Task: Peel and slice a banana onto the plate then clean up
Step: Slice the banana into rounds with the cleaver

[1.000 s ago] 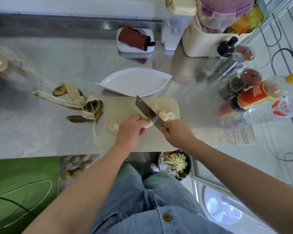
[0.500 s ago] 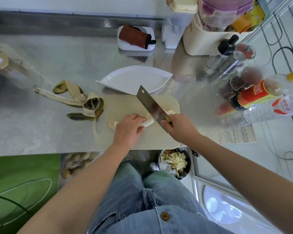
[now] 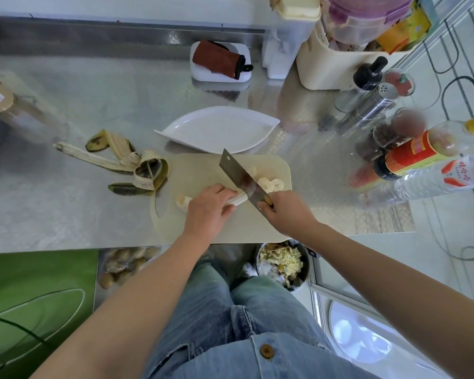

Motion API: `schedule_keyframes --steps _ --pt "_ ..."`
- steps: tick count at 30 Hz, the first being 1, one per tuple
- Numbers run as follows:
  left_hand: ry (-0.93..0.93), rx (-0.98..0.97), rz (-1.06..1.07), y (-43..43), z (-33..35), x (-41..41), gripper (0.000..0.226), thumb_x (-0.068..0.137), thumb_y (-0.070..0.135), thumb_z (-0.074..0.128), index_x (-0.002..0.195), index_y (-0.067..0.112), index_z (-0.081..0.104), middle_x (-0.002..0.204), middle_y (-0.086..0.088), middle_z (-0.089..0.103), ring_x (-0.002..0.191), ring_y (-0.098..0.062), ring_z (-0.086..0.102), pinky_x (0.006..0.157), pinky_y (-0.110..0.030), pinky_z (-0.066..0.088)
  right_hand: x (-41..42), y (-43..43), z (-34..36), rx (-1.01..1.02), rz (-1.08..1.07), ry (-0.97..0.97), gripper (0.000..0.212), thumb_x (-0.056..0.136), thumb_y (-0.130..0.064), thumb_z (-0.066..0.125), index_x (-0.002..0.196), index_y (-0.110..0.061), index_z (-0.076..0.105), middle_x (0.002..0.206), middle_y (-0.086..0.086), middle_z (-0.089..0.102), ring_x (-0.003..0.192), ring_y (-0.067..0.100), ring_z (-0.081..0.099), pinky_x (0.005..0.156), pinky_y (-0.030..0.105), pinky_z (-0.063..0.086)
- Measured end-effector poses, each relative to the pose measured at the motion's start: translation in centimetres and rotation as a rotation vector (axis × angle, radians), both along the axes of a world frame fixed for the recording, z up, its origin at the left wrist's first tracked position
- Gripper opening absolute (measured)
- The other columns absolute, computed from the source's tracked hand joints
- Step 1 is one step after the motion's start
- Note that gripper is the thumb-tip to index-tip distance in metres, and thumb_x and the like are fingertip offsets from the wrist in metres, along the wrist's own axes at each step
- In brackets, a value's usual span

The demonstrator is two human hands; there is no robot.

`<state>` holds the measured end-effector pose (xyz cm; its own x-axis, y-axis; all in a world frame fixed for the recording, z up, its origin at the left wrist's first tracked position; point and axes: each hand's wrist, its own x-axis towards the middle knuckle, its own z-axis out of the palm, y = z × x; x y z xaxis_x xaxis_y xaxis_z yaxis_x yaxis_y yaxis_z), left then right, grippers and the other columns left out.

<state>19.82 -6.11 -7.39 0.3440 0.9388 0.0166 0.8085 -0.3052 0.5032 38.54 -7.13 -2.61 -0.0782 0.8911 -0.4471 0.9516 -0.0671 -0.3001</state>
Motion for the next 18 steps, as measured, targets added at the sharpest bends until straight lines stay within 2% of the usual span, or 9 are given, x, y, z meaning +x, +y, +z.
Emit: schedule_keyframes --steps 3,6,9,13,18 --pt "-0.001 0.004 0.004 0.0 0.0 0.0 0.030 0.076 0.017 0.077 0.105 0.016 0.069 0.098 -0.001 0.066 0.083 -0.019 0.059 0.067 -0.027 0.047 -0.4 -0.1 -0.8 -0.005 -0.036 0.013 0.042 0.099 -0.030 0.043 0.060 -0.020 0.034 0.058 -0.001 0.040 0.054 0.018 0.042 0.046 0.025 0.023" --pt "-0.010 0.005 0.005 0.0 0.0 0.1 0.028 0.076 0.016 0.076 0.103 0.016 0.070 0.095 -0.001 0.065 0.081 -0.020 0.058 0.064 -0.030 0.047 -0.7 -0.1 -1.7 -0.012 -0.047 0.023 0.035 0.098 -0.031 0.044 0.074 -0.007 0.051 0.068 0.007 0.050 0.063 0.026 0.051 0.054 0.029 0.034" --pt "-0.010 0.009 0.004 0.0 -0.1 0.0 0.028 0.076 0.015 0.076 0.103 0.016 0.070 0.095 0.000 0.065 0.081 -0.020 0.058 0.064 -0.029 0.046 -0.6 0.0 -1.8 0.019 -0.035 0.050 0.035 0.099 -0.031 0.044 0.070 -0.010 0.047 0.064 0.005 0.047 0.061 0.025 0.049 0.051 0.029 0.030" --pt "-0.016 0.006 0.001 0.1 -0.2 0.0 0.028 0.075 0.016 0.076 0.103 0.016 0.070 0.096 0.000 0.065 0.082 -0.021 0.059 0.065 -0.031 0.048 0.1 0.4 -0.5 0.094 -0.035 0.108 0.045 0.098 -0.029 0.045 0.056 -0.024 0.029 0.053 -0.002 0.036 0.050 0.017 0.037 0.045 0.028 0.022" --pt "-0.013 0.003 -0.004 0.1 -0.1 0.0 0.028 0.077 0.017 0.076 0.104 0.016 0.070 0.096 -0.001 0.065 0.082 -0.020 0.059 0.065 -0.032 0.051 0.6 0.5 0.2 0.058 0.031 0.045 0.045 0.097 -0.031 0.045 0.056 -0.023 0.029 0.053 -0.002 0.037 0.050 0.017 0.038 0.045 0.029 0.022"
